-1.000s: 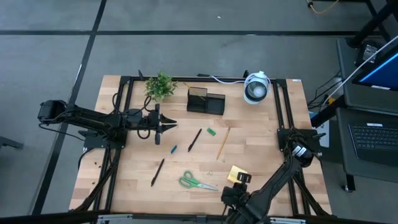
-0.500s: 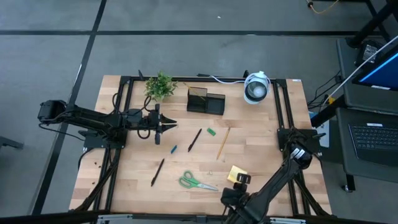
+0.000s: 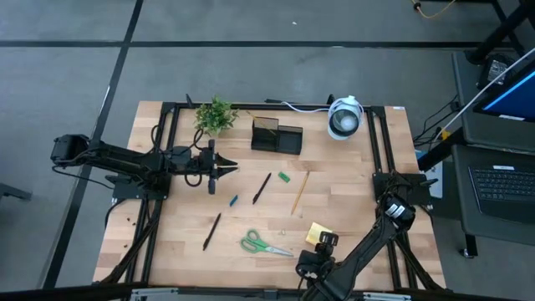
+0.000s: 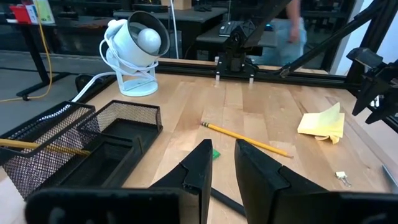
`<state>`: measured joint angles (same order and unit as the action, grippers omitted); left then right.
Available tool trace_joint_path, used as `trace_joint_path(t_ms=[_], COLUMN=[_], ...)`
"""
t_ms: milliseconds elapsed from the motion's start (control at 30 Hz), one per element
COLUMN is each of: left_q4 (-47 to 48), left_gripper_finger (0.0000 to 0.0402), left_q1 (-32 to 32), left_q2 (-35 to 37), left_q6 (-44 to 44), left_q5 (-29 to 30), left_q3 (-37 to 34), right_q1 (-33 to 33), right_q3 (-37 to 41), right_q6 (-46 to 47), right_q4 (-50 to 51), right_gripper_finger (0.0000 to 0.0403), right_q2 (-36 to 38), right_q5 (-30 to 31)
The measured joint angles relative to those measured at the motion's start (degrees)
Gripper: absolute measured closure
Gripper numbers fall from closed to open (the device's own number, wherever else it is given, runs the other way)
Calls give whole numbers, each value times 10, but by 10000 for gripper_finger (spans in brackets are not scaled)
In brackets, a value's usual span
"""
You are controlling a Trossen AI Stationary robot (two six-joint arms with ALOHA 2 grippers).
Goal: Pick and place office supplies into organizer
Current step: Put the yellow sticky notes into the black organizer
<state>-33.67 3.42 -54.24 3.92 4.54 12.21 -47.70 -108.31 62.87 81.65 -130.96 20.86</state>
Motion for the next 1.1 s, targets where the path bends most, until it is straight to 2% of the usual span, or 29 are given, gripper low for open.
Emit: trace_joint_path(t_ms=[1100], left_q4=[0], left_gripper_finger=[339], left_q1=[0], left_q2=[0], left_q6=[-1], left_q5=[4], left_q3=[0], right_q1=[6], right_q3=[0], right_q6=[33], right_q4=[21], right_gripper_finger=[269], right_q2=[-20], right_q5=[0])
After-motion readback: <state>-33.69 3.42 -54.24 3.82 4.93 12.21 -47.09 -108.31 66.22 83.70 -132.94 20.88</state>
